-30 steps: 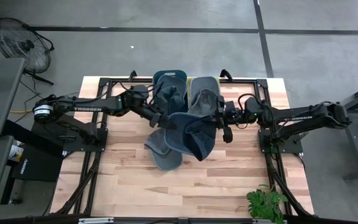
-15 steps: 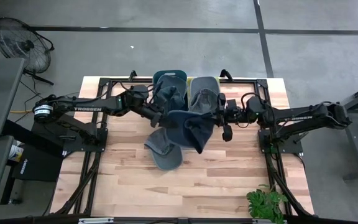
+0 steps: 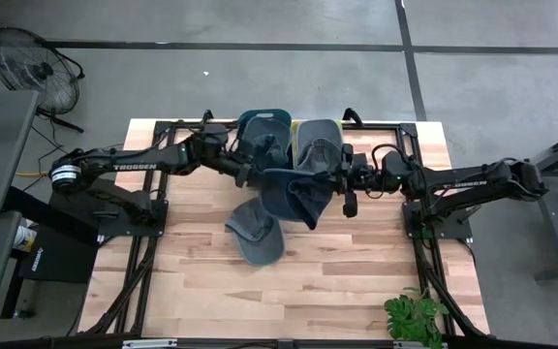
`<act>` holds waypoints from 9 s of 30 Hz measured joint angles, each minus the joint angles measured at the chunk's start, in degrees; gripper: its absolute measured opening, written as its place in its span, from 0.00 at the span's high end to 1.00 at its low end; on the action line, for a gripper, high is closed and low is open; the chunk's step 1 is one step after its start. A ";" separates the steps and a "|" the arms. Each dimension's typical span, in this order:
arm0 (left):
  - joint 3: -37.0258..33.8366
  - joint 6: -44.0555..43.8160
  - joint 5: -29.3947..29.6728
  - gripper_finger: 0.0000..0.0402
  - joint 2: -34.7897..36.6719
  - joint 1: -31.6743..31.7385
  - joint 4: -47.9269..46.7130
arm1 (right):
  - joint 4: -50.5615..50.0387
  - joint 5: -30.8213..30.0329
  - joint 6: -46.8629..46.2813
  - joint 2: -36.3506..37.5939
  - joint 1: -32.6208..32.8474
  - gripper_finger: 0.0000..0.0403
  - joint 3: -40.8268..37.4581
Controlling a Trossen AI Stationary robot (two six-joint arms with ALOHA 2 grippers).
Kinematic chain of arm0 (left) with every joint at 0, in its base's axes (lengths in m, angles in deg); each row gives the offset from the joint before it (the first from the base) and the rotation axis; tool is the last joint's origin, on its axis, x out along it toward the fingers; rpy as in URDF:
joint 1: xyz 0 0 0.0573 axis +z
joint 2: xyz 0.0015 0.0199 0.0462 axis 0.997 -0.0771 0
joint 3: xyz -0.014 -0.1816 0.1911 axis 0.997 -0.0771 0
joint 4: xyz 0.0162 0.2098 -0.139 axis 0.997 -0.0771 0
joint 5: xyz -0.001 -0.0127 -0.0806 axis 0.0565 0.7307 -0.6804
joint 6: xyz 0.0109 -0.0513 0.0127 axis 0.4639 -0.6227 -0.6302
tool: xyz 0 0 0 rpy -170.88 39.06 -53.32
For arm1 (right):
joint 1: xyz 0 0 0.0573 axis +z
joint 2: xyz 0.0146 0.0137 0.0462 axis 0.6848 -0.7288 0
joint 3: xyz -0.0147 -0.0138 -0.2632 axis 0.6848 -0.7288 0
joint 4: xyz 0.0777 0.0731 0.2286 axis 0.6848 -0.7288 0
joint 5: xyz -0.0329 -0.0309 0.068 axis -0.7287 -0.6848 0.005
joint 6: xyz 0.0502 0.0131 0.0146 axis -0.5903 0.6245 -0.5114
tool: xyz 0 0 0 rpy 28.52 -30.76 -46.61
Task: Pick & Place hat
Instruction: Put the blue cap into the blue bin
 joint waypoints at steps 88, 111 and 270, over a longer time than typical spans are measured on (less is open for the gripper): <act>3.91 43.86 63.29 0.50 -17.21 -10.03 34.43 | 5.32 -20.53 0.03 -15.82 -13.11 0.99 31.30; 13.31 48.65 78.73 0.50 -21.77 -10.08 34.53 | -0.30 -20.72 1.59 -15.78 -13.14 0.99 31.30; 13.26 34.55 18.76 1.00 -19.74 15.43 3.70 | -49.28 -9.97 -1.15 2.99 -16.06 0.48 26.01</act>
